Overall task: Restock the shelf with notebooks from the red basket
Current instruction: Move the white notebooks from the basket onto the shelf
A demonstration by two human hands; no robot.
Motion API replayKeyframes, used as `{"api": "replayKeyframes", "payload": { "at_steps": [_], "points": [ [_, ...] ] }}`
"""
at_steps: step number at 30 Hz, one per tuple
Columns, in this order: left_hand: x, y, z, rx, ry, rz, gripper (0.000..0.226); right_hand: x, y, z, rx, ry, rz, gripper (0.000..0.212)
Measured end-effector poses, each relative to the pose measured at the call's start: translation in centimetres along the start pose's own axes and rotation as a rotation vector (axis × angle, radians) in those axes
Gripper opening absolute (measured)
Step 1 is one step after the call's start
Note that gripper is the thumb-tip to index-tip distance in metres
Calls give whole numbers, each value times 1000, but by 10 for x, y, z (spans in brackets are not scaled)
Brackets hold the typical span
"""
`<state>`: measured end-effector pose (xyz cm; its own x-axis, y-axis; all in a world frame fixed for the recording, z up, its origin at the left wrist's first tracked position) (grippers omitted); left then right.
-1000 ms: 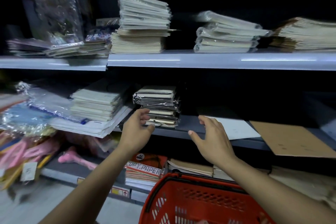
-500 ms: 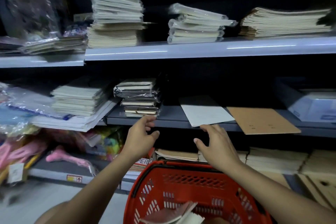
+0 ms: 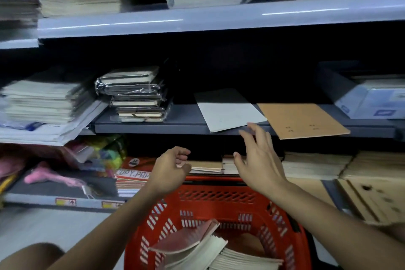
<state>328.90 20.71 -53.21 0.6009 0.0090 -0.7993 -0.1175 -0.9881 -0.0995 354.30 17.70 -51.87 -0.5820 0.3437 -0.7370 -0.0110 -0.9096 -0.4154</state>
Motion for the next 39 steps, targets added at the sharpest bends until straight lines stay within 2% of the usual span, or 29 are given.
{"api": "replayKeyframes", "payload": {
  "at_steps": [4, 8, 13, 15, 17, 20, 21, 22, 25, 28, 30, 31, 33, 34, 36, 37, 39],
  "points": [
    [31, -5, 15, -80, -40, 136, 22, 8, -15, -6, -86, 124, 35, 68],
    [69, -5, 35, -161, -116, 386, 7, 22, -27, -9, -128, 192, 88, 74],
    [120, 2, 87, -350, -184, 657, 32, 32, -40, -2, -176, 259, 103, 76],
    [137, 3, 109, -398, -204, 658, 44, 36, -48, 2, -166, 270, 109, 77],
    [162, 4, 144, -446, -223, 727, 43, 40, -54, 3, -152, 264, 108, 78],
    [172, 19, 158, -474, -221, 737, 66, 48, -61, 3, -145, 266, 109, 80],
    [183, 22, 173, -494, -223, 779, 63, 50, -63, 3, -146, 267, 109, 81],
    [183, 29, 170, -511, -228, 800, 62, 52, -65, 3, -148, 264, 107, 82],
    [175, 42, 151, -513, -293, 795, 79, 59, -69, 5, -146, 228, 98, 82],
    [182, 45, 158, -512, -443, 752, 60, 60, -61, 7, -188, 121, -20, 71],
    [185, 46, 166, -515, -476, 753, 54, 65, -44, 6, -295, 61, -138, 53],
    [185, 45, 168, -540, -480, 752, 50, 71, -34, 5, -359, 48, -136, 42],
    [182, 43, 173, -572, -514, 701, 45, 93, -7, 1, -419, 58, 72, 21],
    [179, 42, 173, -565, -530, 668, 43, 107, 8, -2, -350, 66, 252, 17],
    [173, 38, 175, -535, -558, 640, 37, 134, 37, -11, -26, 41, 579, 21],
    [171, 38, 176, -537, -572, 647, 34, 147, 51, -17, 148, -9, 684, 26],
    [167, 35, 176, -547, -581, 659, 28, 165, 72, -26, 416, -133, 790, 41]
  ]
}}
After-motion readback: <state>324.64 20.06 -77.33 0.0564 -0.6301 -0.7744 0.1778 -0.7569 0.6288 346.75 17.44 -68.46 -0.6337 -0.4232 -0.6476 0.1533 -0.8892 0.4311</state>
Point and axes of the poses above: each hand's wrist, its own y-axis away from the middle knuckle, its own x-axis out of the palm, z = x × y, the point moved 1 cm from there along -y, towards the middle knuckle, and after that the axes turned 12 degrees about -y, right-handed, at the moved point
